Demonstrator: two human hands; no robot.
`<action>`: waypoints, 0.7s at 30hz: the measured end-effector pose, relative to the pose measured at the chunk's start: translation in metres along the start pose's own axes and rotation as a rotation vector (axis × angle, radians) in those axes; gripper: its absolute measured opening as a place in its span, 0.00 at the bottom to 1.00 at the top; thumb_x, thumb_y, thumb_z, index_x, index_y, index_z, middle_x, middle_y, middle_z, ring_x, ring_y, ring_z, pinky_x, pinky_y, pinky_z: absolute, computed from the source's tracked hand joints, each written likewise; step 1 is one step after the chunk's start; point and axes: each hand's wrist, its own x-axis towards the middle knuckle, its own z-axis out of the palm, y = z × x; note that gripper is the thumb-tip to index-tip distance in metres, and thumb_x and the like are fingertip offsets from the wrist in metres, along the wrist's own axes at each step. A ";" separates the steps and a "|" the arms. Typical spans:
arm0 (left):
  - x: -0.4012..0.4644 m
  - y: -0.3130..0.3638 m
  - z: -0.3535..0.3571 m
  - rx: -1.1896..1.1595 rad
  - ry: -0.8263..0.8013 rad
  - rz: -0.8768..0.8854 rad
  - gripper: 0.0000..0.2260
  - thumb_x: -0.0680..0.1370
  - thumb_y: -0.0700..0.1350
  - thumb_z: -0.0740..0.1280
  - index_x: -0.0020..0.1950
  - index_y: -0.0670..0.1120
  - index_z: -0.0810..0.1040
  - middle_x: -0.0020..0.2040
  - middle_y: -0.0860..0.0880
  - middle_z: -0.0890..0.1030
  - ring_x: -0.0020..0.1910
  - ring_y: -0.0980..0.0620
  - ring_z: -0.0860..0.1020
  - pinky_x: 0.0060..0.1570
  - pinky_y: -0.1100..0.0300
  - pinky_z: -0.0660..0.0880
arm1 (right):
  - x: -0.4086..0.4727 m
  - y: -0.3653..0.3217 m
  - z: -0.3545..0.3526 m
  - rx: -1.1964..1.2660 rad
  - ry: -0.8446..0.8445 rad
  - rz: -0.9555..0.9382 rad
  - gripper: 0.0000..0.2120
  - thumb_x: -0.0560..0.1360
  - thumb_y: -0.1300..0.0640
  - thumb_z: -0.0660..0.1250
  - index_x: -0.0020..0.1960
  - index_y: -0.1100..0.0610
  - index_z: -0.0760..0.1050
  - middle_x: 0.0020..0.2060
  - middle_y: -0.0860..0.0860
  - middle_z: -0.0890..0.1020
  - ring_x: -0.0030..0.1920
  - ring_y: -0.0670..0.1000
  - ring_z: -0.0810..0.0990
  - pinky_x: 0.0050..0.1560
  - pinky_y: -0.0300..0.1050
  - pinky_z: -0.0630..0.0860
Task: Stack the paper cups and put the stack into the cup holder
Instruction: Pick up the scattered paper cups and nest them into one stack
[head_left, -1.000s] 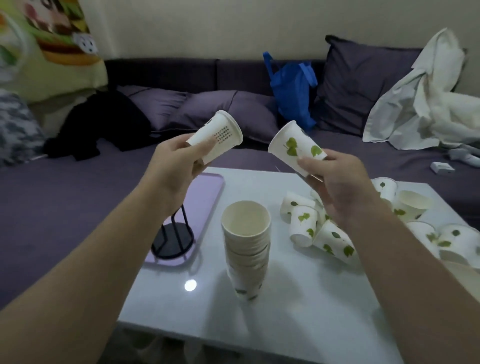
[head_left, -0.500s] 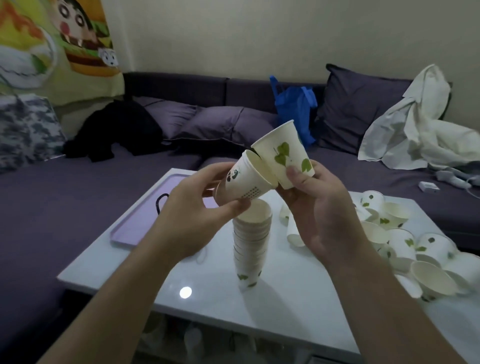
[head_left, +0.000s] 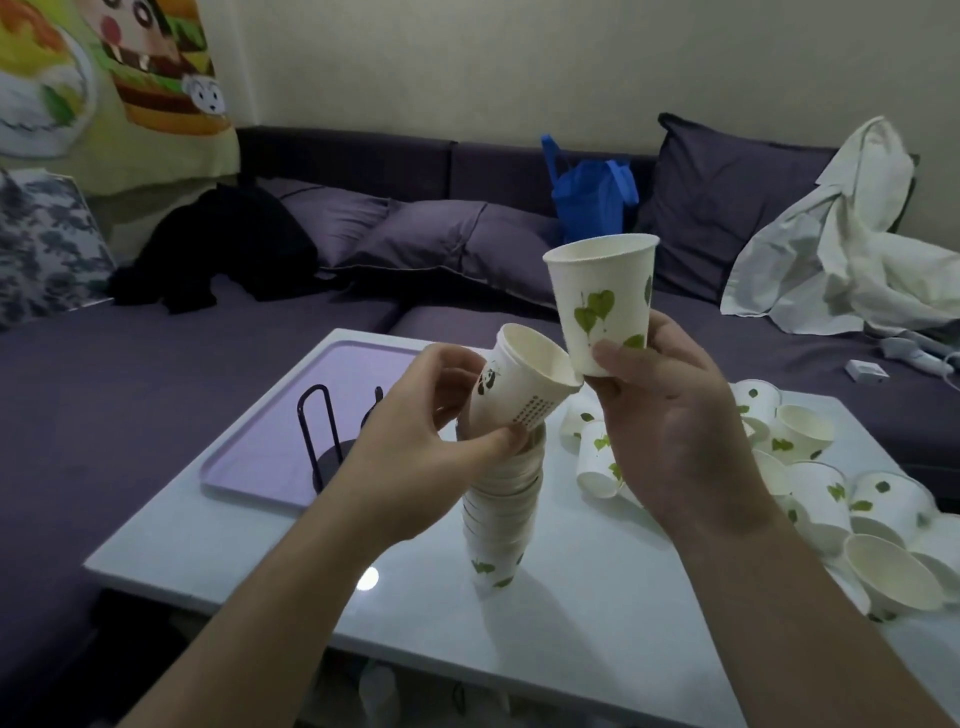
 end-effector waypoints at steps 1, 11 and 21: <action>-0.001 -0.001 0.000 0.003 0.000 -0.003 0.22 0.72 0.45 0.82 0.62 0.56 0.78 0.57 0.58 0.85 0.62 0.58 0.83 0.67 0.52 0.78 | -0.001 0.001 0.001 0.001 -0.007 0.001 0.28 0.72 0.66 0.72 0.71 0.67 0.72 0.58 0.62 0.84 0.59 0.59 0.84 0.63 0.49 0.79; -0.004 0.001 0.002 0.147 0.033 0.052 0.24 0.70 0.63 0.76 0.64 0.72 0.73 0.59 0.66 0.80 0.64 0.63 0.77 0.68 0.53 0.76 | -0.007 0.007 0.016 -0.218 0.008 -0.019 0.27 0.68 0.61 0.76 0.66 0.61 0.78 0.57 0.58 0.87 0.63 0.62 0.84 0.66 0.54 0.81; 0.002 0.017 0.010 0.106 0.073 0.163 0.27 0.75 0.51 0.78 0.72 0.63 0.74 0.63 0.61 0.81 0.62 0.58 0.81 0.59 0.57 0.82 | -0.010 0.003 0.020 -0.332 -0.057 -0.087 0.26 0.70 0.59 0.75 0.68 0.59 0.76 0.57 0.55 0.87 0.61 0.55 0.85 0.58 0.48 0.83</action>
